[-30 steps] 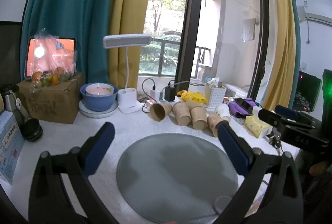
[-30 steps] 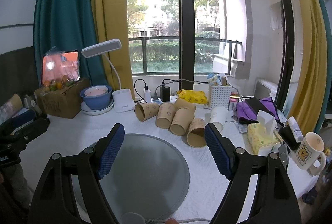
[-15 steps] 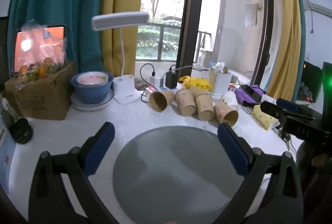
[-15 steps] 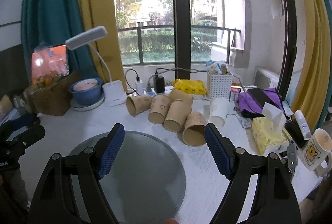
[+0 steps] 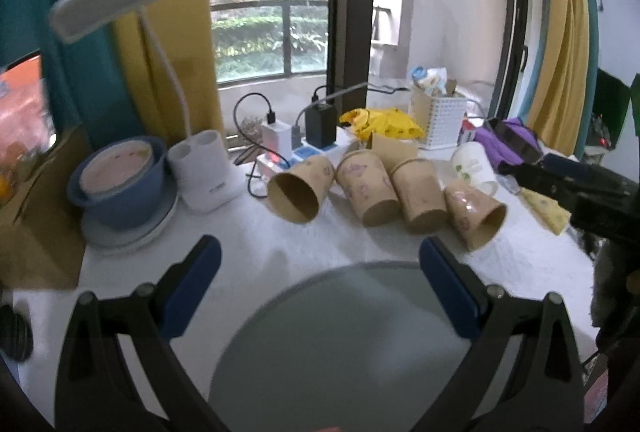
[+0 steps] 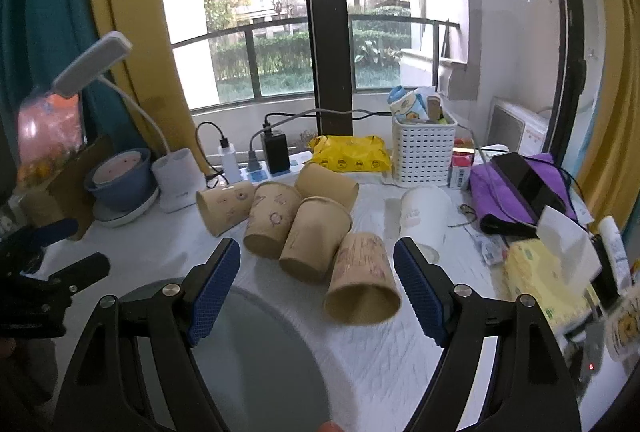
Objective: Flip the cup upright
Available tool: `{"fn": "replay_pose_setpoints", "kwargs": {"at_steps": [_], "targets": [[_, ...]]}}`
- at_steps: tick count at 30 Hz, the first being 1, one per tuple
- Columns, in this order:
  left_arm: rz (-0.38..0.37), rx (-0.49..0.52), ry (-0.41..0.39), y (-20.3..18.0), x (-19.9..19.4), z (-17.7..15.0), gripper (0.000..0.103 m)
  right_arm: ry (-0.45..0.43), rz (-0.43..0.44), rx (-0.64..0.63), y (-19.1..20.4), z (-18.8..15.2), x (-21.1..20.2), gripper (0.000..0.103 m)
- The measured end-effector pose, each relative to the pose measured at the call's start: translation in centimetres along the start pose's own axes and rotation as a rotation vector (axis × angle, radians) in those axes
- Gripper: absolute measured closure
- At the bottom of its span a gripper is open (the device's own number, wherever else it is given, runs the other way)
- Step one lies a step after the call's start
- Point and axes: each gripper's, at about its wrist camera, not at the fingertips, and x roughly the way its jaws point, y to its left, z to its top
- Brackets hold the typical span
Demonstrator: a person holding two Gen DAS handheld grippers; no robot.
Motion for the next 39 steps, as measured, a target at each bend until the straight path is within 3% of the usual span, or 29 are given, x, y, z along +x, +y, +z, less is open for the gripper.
{"fn": "replay_pose_setpoints", "kwargs": {"at_steps": [14, 23, 33, 35, 39], "targets": [[0.001, 0.098, 0.073, 2.3, 12.1, 3.7, 0.003, 0.104, 0.013, 0.016, -0.8, 1.8, 9.0, 0.021], [-0.039, 0.193, 0.134, 2.3, 17.5, 5.3, 0.003, 0.132, 0.004, 0.031, -1.4, 1.5, 10.6, 0.021], [-0.050, 0.201, 0.244, 2.5, 20.8, 4.1, 0.004, 0.164, -0.003, 0.048, -1.8, 0.9, 11.8, 0.021], [-0.066, 0.194, 0.258, 2.7, 20.9, 3.9, 0.020, 0.164, -0.005, 0.049, -1.8, 0.9, 11.8, 0.021], [-0.078, 0.193, 0.262, 2.6, 20.5, 3.7, 0.029, 0.156, -0.002, 0.044, -1.6, 1.0, 11.3, 0.021]]}}
